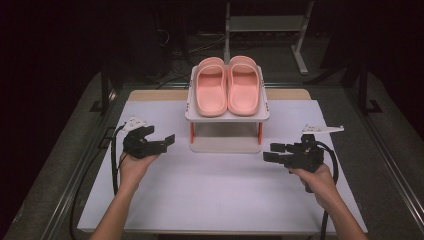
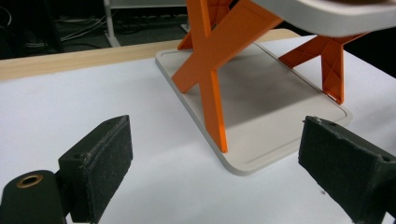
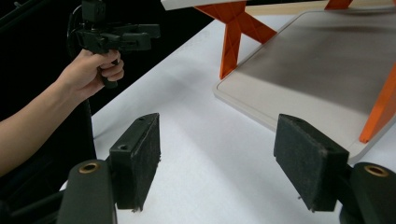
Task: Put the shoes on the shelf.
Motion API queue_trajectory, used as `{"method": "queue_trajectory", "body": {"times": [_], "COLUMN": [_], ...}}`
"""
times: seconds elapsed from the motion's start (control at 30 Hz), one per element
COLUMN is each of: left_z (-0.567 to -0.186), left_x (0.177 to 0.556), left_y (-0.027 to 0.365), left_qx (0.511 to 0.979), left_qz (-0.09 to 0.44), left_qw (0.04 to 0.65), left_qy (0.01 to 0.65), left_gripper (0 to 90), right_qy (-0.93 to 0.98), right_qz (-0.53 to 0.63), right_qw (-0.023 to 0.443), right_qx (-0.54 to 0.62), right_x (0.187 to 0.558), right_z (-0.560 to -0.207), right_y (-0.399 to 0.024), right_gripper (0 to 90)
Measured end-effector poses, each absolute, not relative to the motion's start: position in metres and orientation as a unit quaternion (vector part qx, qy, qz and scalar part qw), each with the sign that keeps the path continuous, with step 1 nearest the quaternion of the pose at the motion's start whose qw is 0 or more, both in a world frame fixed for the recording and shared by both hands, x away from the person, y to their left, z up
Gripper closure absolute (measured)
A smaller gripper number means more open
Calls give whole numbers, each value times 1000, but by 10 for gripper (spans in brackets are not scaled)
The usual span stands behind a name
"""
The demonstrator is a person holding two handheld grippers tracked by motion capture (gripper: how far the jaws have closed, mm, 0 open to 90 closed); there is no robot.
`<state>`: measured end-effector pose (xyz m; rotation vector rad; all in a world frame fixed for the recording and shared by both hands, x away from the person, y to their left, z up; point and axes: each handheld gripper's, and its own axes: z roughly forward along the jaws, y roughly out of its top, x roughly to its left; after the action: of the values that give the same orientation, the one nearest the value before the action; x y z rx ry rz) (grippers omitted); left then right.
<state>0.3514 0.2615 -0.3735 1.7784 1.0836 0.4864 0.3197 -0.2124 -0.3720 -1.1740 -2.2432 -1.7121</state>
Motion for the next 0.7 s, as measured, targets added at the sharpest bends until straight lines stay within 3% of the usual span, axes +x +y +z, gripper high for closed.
{"method": "queue_trajectory", "body": {"times": [0.7], "left_z": [-403], "left_x": [316], "left_y": [258], "left_qx": [729], "left_qz": [204], "left_qw": [485], "left_qy": [437], "left_gripper": [92], "right_qy": [-727], "right_qz": [-560], "right_qw": [38], "right_qx": [-397], "right_x": [290], "right_z": [-409], "right_y": [-224], "right_gripper": [303]}}
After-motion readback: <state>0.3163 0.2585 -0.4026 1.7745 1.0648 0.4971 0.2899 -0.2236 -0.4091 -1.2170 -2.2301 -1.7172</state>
